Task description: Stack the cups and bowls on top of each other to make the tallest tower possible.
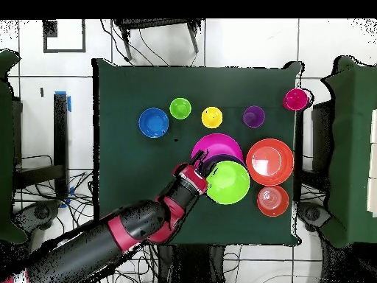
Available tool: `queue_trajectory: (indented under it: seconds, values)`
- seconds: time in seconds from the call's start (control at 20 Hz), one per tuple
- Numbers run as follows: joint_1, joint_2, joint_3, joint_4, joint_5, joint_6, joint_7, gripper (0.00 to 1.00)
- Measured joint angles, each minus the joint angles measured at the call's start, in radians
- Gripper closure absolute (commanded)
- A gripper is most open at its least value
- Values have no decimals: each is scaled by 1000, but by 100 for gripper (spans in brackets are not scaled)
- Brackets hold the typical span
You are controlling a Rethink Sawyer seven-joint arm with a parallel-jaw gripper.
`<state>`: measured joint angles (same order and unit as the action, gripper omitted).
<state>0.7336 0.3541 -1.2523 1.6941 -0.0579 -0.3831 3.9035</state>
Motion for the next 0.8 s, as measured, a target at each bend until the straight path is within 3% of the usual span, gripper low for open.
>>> queue_trajectory:
  seconds: [0.8]
  values:
    - [-28,-29,32,34,-15,-31,0,0]
